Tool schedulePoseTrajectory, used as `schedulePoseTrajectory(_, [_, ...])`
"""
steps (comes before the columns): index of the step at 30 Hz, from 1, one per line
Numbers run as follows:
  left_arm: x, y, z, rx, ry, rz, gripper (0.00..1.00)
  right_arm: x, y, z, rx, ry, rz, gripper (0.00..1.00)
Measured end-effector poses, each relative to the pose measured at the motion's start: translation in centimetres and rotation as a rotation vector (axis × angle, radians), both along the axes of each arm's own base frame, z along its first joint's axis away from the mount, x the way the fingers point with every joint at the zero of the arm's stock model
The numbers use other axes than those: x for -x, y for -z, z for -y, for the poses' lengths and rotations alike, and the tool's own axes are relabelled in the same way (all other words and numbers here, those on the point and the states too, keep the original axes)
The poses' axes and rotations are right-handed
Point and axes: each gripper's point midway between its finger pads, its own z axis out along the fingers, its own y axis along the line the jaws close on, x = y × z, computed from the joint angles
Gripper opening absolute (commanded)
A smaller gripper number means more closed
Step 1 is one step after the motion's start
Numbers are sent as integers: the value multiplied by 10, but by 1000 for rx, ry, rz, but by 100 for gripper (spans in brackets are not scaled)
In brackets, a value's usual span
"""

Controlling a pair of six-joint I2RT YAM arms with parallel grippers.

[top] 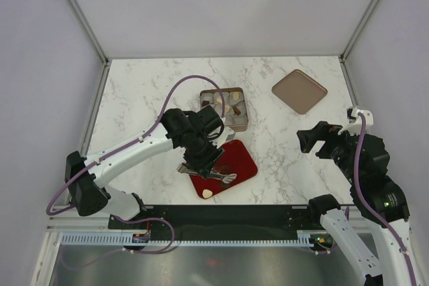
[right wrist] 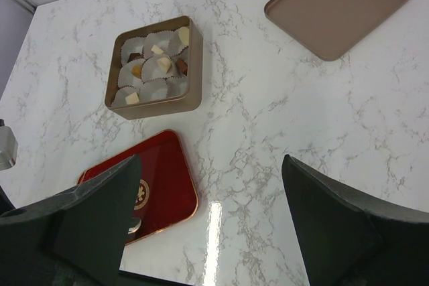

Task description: Pack the chocolate

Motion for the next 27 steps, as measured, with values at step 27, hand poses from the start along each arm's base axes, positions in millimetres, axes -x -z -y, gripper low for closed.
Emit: schedulePoseTrajectory(27, [9, 20, -11, -61, -5, -51, 48, 0, 0, 0, 1, 0, 1, 94])
